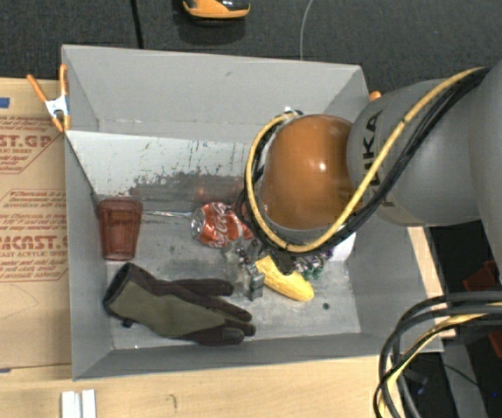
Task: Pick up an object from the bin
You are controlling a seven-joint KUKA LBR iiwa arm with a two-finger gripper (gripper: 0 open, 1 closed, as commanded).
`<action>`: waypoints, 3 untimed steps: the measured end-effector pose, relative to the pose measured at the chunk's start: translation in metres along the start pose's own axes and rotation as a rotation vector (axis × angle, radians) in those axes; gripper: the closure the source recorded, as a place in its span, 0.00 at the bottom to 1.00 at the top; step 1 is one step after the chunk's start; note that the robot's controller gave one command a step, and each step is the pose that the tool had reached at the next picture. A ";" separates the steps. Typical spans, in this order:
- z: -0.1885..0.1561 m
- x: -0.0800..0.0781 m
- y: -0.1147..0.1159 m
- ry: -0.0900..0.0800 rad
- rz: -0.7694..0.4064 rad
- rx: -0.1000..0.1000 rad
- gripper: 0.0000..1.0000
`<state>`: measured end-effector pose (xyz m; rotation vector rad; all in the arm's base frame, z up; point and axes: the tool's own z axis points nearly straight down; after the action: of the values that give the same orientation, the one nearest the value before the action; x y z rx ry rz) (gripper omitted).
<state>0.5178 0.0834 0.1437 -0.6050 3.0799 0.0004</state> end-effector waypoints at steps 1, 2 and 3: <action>-0.008 -0.011 -0.003 0.002 -0.011 0.000 1.00; -0.025 -0.015 0.012 0.001 0.030 -0.001 0.00; -0.025 -0.015 0.012 0.001 0.031 -0.002 0.00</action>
Offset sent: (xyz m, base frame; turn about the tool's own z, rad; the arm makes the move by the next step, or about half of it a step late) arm 0.0086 0.0157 0.0254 0.0313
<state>0.5266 0.1003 0.1688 -0.5576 3.0897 0.0027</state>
